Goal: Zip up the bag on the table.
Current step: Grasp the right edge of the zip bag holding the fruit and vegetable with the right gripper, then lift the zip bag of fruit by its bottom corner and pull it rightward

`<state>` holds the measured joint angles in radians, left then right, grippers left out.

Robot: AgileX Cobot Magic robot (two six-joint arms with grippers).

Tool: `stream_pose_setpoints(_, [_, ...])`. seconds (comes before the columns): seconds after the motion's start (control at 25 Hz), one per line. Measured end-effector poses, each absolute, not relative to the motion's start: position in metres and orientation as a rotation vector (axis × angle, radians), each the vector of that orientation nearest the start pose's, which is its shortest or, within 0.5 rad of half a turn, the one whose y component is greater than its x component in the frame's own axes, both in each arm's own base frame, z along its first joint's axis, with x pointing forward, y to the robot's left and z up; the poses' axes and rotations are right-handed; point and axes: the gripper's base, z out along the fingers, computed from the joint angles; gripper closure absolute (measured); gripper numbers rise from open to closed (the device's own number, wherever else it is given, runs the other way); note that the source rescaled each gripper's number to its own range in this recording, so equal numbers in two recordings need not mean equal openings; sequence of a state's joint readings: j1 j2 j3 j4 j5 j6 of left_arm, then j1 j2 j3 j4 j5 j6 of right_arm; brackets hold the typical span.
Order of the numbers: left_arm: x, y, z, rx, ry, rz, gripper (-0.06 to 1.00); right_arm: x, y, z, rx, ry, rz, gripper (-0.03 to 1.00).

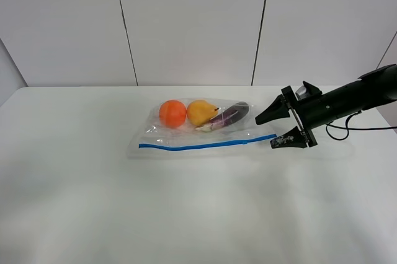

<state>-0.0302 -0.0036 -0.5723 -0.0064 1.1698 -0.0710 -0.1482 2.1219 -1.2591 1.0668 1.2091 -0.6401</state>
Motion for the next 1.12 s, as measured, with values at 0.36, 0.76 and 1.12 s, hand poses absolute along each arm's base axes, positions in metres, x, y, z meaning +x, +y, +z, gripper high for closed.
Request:
stream_pose_setpoints(0.36, [-0.0189,0.0000,0.2881,-0.041,2.078,-0.069,-0.06,0.3754,0.0187,0.1293,0.176,2.791,1.446,0.47])
stream_pose_setpoints(0.76, [-0.0189,0.0000,0.2881,-0.041,2.078,-0.069,-0.06,0.3752,0.0186,0.1291,0.172,2.795,1.442,0.73])
stream_pose_setpoints(1.12, [-0.0189,0.0000,0.2881,-0.041,2.078,-0.069,-0.06,0.3752,0.0186,0.1291,0.171,2.795,1.442,0.97])
